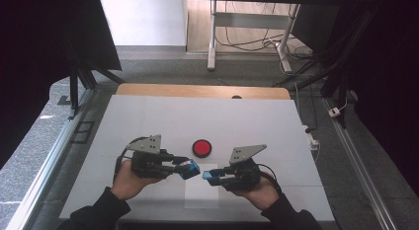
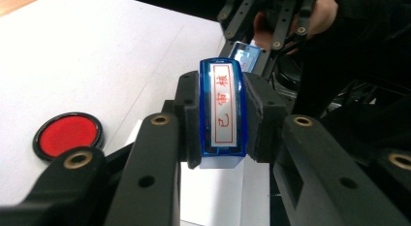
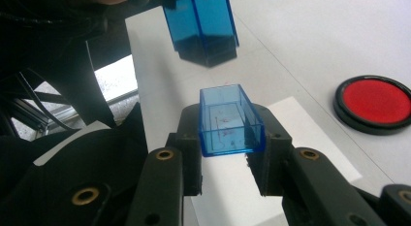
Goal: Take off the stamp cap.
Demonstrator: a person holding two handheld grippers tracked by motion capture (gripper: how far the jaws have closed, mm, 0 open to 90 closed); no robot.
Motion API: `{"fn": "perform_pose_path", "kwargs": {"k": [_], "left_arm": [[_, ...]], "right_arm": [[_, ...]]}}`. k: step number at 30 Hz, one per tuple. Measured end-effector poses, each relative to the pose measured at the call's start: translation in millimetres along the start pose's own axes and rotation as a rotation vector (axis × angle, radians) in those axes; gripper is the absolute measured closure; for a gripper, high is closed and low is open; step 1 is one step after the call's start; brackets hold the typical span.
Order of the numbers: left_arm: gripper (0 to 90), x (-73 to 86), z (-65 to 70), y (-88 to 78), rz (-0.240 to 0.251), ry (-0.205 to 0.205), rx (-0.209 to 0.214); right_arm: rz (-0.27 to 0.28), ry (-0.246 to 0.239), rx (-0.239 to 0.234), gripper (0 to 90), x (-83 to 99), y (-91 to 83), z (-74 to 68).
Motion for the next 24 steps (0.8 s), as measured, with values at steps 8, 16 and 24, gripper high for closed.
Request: {"fn": "perform_pose_path", "kwargs": {"k": [8, 16, 24], "left_arm": [[70.4, 0.9, -3.2, 0.8, -0.022, -0.025, -0.038], [70.4, 0.7, -5.7, 1.5, -0.030, -0.023, -0.093], [70.3, 0.1, -9.2, 0.8, -0.025, -0.016, -0.146]], "right_arm": [[0.001, -0.007, 0.042, 68.5, 8.7, -14.6, -1.0], [0.018, -0.010, 0.117, 68.5, 11.6, -29.2, -1.6], [0.031, 0.020, 0.182, 68.4, 20.3, -42.8, 0.3]]}}
Point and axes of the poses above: each handheld gripper's, and its own axes: y roughly forward along the jaws, x roughly out of its underside, z roughly to its right, the point moved 6 cm from there along y, roughly forward along the jaws, and after that the axes turned 12 degrees about -y, right-handed, at the moved point
